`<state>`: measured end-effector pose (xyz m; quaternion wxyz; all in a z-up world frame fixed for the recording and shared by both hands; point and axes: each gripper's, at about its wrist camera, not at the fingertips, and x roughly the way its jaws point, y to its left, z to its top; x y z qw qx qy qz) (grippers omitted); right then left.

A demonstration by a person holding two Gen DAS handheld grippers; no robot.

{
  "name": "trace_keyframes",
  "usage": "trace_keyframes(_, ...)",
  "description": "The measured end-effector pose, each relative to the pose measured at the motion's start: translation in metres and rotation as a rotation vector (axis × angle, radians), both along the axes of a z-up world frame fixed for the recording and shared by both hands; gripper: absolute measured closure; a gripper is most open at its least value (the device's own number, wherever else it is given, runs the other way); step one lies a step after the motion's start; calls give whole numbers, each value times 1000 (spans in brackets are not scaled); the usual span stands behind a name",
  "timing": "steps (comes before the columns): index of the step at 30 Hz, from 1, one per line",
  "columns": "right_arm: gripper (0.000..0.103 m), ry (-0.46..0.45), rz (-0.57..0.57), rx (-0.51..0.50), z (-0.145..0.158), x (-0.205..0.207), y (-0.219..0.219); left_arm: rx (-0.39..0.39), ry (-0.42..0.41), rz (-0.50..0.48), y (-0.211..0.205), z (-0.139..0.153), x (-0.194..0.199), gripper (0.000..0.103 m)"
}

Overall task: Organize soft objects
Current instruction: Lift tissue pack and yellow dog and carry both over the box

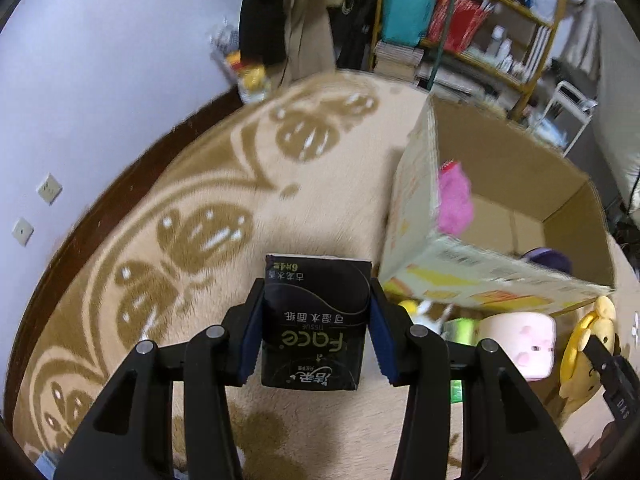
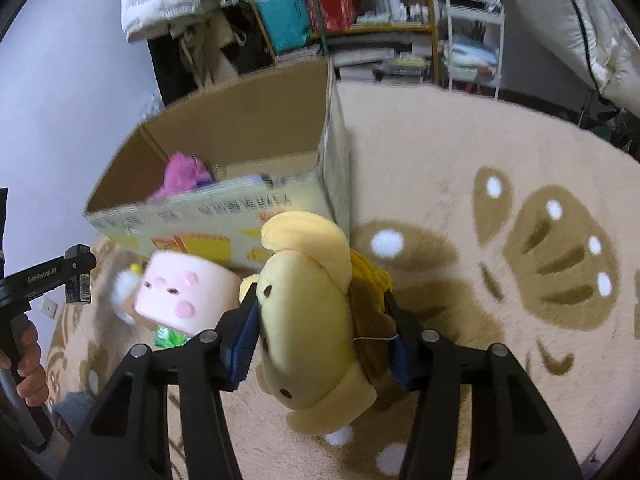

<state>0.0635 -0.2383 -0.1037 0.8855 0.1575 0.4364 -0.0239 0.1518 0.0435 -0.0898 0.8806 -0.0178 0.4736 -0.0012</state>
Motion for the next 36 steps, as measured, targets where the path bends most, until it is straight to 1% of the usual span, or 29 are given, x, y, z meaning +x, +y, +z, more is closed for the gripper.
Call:
trace_keyframes(3,46,-58,-7,-4,13,-6,-5,0,-65,-11,-4,15,-9,57)
trace_keyframes(7,46,-140,-7,-21,30,-12,0,-16,-143,-39,-7,34,-18,57)
trace_keyframes(9,46,-185,-4,-28,40,-16,1,-26,-200,-59,-10,45,-25,57)
trace_keyframes(14,45,-280,4,-55,56,-20,7,-3,-338,-114,-26,69,-40,57)
trace_keyframes(18,45,-339,20,-80,67,-18,10,31,-364,-122,-37,79,-41,57)
trace_keyframes(20,45,-362,27,-93,71,-14,11,24,-371,-122,-40,83,-39,57)
trace_keyframes(22,45,-382,34,-101,77,-9,12,21,-396,-123,-43,90,-40,57)
trace_keyframes(26,45,-422,36,-112,86,-3,14,15,-478,-131,-51,107,-43,57)
trace_keyframes(31,45,-477,42,-111,101,11,13,0,-531,-147,-61,127,-39,57)
trace_keyframes(36,45,-532,60,-129,124,23,17,60,-587,-176,-78,144,-27,57)
